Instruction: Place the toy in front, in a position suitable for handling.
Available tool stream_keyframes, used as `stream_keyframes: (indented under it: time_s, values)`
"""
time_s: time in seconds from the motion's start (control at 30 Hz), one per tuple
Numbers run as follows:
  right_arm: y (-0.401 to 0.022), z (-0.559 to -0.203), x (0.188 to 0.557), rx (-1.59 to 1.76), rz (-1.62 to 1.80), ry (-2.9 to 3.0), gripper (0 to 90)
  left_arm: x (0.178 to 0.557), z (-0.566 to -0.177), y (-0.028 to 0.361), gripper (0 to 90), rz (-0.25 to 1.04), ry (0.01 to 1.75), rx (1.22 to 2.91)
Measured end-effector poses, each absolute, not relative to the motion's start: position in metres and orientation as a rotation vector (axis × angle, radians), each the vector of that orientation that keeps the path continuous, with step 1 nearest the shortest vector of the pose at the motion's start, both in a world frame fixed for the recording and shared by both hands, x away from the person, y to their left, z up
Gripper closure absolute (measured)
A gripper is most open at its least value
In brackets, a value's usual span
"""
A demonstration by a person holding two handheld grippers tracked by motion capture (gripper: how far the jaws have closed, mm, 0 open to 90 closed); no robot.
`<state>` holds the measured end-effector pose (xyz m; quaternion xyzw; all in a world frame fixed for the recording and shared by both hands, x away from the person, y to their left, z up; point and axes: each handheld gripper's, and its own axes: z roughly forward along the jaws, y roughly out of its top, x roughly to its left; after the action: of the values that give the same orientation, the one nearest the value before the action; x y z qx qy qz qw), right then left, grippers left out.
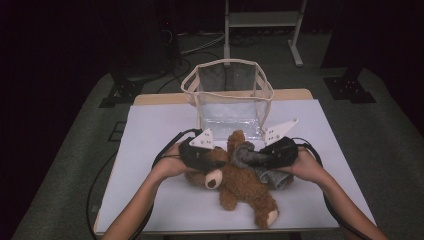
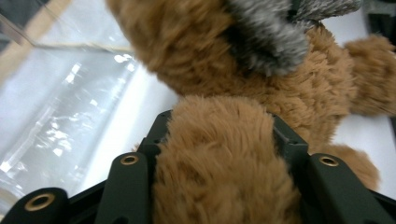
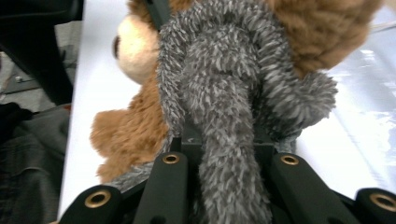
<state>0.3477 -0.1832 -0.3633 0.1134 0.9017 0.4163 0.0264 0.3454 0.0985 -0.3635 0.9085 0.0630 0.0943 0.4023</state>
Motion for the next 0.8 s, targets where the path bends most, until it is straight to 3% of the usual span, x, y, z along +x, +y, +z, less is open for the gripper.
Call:
stream_keyframes:
  time_s: [0.13, 0.3, 0.57, 0.8]
  values:
    - [-0.177, -0.357, 0.33, 0.256, 1.243, 2.795, 74.1, 0.328, -0.372, 0.109, 48.7, 0.244, 0.159, 2.276]
    - [-0.18, -0.335, 0.34, 0.293, 1.262, 2.737, 73.9, 0.321, -0.378, 0.118, 47.9, 0.244, 0.168, 2.255]
    - [-0.149, -0.353, 0.336, 0.199, 1.082, 2.826, 73.7, 0.31, -0.38, 0.123, 44.5, 0.217, 0.141, 2.233]
    - [-0.151, -0.335, 0.331, 0.203, 1.172, 2.783, 73.5, 0.302, -0.378, 0.121, 44.5, 0.244, 0.131, 2.252]
